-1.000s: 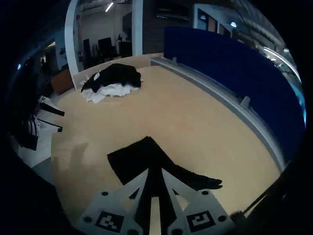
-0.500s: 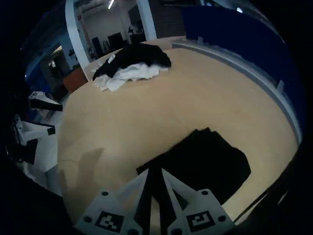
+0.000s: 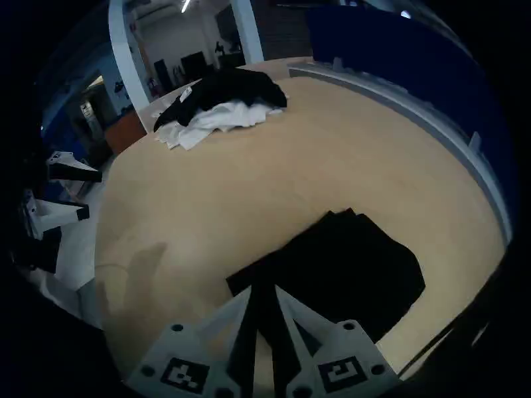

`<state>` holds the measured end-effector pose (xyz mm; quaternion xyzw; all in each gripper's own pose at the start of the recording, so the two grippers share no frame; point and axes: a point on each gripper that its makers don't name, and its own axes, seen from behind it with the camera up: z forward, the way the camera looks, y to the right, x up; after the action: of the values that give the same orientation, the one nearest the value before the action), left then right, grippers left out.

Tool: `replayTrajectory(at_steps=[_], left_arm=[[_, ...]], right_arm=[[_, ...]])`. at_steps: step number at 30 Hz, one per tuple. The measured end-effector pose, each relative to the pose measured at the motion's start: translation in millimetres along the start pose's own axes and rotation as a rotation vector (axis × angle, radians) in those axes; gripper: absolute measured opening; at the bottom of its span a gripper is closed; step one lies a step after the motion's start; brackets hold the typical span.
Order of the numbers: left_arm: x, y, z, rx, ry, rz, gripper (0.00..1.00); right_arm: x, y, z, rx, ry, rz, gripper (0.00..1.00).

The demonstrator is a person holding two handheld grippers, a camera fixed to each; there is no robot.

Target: Fold towel

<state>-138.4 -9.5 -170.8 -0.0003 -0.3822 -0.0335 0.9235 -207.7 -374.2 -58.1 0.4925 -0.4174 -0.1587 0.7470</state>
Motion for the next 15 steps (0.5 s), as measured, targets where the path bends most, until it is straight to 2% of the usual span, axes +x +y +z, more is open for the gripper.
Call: replayTrajectory(at_steps=[3, 5, 8, 10, 15], left_arm=[[1, 1.2, 0.2, -0.003, 0.000, 0.002, 0.96], [1, 1.7, 1.3, -0.003, 0.000, 0.001, 0.96], [1, 2.1, 2.7, -0.003, 0.000, 0.001, 0.96], [2, 2.6, 2.6, -0.004, -0.001, 0.002, 0.96], [3, 4.2, 1.8, -0.006, 0.000, 0.004, 0.96]], right_arm=[[3, 0, -2.5, 0.000, 0.013, -0.003, 0.23], [5, 1, -4.4, -0.003, 0.024, -0.007, 0.36], [7, 2, -7.3, -0.008, 0.036, -0.011, 0.65], [7, 3, -9.6, -0.010, 0.043, -0.013, 0.81], [8, 7, -14.9, -0.030, 0.063, -0.004, 0.97]])
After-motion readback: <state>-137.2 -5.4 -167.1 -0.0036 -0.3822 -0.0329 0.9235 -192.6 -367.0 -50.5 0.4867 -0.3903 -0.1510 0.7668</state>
